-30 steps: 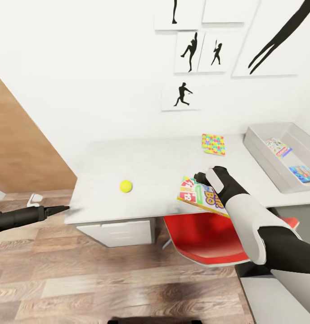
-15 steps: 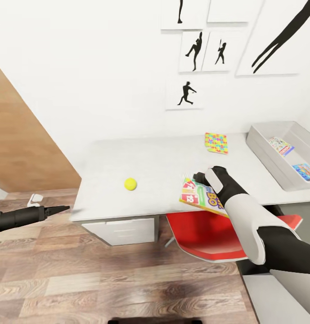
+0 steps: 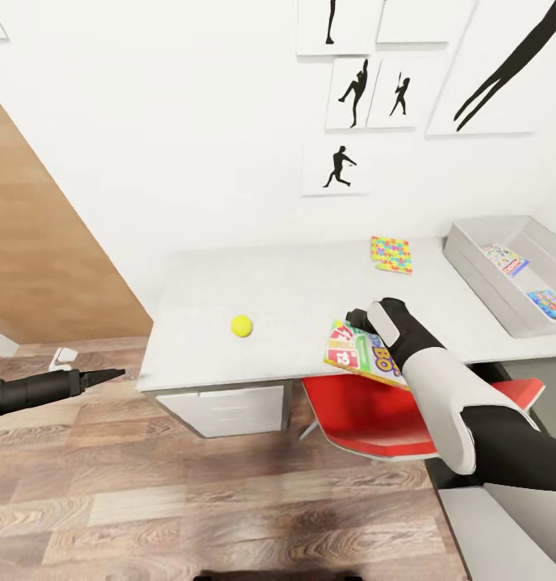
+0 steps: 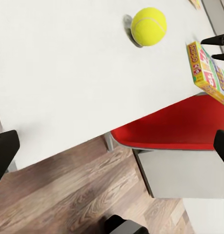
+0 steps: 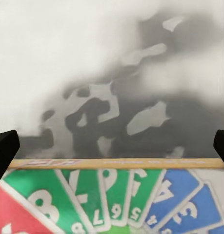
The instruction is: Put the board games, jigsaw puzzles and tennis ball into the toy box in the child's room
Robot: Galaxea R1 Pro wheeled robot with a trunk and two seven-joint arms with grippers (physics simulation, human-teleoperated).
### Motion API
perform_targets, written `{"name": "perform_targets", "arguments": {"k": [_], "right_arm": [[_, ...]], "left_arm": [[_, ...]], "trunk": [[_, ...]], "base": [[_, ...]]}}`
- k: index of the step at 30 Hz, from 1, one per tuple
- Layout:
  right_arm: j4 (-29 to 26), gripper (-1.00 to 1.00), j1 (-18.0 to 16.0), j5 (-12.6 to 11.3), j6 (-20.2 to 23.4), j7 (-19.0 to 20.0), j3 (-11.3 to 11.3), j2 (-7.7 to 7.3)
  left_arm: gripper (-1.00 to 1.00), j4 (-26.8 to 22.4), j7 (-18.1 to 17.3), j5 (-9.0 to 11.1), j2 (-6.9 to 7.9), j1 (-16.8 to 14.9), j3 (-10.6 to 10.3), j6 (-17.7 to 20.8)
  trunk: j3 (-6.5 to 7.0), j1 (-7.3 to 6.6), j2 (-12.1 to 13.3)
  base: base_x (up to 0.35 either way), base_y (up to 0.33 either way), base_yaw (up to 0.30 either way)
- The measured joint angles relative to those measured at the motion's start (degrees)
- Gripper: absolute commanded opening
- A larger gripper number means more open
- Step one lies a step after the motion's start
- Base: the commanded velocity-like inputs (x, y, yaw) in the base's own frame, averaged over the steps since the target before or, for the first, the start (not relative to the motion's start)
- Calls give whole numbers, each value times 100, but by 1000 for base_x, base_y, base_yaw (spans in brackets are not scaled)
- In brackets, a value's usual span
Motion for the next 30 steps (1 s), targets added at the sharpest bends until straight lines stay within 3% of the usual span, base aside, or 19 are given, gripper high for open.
{"name": "perform_targets", "arguments": {"k": [20, 25, 30], "right_arm": [[-73, 100, 0, 5, -14, -10, -4, 0], [-866, 100, 7, 0, 77, -58, 3, -6], [-1976, 100, 61, 7, 684, -86, 1, -10]], "left_arm": [[100, 1, 0, -5, -10, 0, 0, 0], [100, 1, 0, -4, -20, 1, -7, 0], [100, 1, 0, 0, -26, 0, -14, 0]], "trunk": [[133, -1, -1], [168, -1, -1], [203, -1, -1]], "base": [[-4, 3, 0], [0, 0, 0], [0, -30, 0]]}}
